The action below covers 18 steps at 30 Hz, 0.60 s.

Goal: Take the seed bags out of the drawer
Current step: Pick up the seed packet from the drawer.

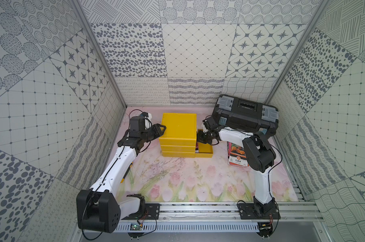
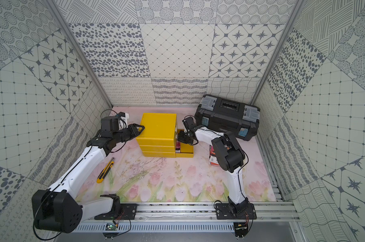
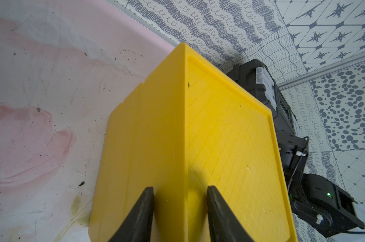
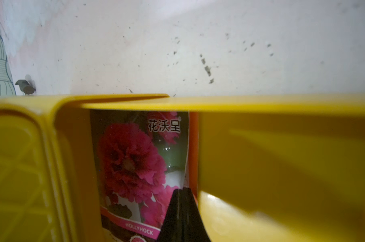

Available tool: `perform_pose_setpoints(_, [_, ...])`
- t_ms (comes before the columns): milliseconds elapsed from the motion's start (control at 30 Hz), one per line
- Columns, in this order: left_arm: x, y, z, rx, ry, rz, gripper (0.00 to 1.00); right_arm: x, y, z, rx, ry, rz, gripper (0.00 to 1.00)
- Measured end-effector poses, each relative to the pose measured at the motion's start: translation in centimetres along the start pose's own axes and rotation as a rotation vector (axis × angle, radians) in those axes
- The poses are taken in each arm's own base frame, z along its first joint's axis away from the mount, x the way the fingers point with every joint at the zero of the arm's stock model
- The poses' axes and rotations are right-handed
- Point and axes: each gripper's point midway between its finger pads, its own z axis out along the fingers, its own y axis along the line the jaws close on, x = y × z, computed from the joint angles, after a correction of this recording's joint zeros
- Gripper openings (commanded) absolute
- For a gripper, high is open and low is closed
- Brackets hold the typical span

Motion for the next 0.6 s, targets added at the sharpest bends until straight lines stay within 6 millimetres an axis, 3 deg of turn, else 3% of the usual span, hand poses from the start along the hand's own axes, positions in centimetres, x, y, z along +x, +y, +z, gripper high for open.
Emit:
perform_pose_setpoints(267, [0.0,0.0,0.0,0.000,0.000,0.000,0.43,0.0,-0.8,-1.1,-0.017,-0.015,0.016,0.00])
perform_pose_setpoints(600, [0.0,0.0,0.0,0.000,0.000,0.000,0.43,-1.9,-1.0,-6.5,-0.039,-0.088,0.017,0.00])
